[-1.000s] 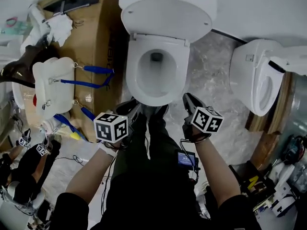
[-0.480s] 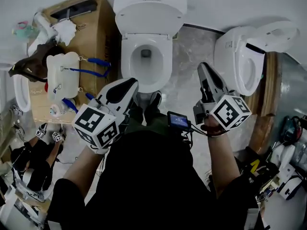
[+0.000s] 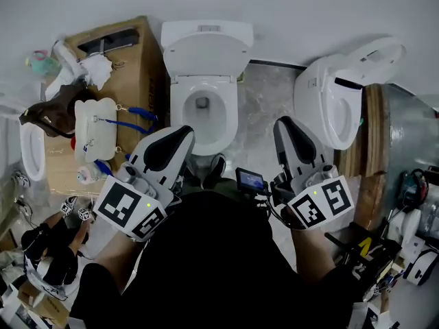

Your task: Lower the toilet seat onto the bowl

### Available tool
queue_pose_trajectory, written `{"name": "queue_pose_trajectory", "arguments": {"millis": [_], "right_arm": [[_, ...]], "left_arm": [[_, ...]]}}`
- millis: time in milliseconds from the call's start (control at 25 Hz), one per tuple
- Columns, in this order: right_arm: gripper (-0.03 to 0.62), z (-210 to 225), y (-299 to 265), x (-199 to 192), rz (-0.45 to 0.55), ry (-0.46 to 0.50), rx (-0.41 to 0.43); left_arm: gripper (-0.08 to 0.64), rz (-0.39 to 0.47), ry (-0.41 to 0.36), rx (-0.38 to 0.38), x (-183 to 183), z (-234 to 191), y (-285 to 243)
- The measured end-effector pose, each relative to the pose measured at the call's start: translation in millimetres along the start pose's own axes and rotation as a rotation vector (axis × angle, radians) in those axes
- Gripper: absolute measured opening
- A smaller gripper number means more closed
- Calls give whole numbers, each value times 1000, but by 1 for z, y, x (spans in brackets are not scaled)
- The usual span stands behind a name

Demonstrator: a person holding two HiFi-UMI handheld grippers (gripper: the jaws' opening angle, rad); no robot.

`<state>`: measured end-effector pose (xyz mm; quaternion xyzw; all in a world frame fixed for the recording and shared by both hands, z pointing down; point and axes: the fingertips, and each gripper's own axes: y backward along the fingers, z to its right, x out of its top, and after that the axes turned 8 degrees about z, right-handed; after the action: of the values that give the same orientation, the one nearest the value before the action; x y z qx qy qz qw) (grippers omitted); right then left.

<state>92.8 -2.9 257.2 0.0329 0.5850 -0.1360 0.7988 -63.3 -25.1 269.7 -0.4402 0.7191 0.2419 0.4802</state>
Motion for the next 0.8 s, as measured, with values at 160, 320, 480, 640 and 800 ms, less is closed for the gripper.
{"name": "queue_pose_trajectory", "arguments": {"millis": [160, 320, 480, 640, 800], "right_arm": [[52, -34, 2, 29, 67, 119, 40], [52, -59, 9, 47, 132, 171, 45], [51, -78, 8, 36, 128, 116, 78], [51, -94, 9, 29, 105, 141, 121], [51, -101, 9, 30, 119, 148, 142]], "left_arm": [[29, 37, -45, -52, 22, 22, -2], [29, 55, -79, -82, 32, 36, 1], [29, 98, -116, -55, 47, 35, 3], [31, 90, -157, -74, 48, 45, 4], [31, 88, -204, -89, 51, 51, 5]]}}
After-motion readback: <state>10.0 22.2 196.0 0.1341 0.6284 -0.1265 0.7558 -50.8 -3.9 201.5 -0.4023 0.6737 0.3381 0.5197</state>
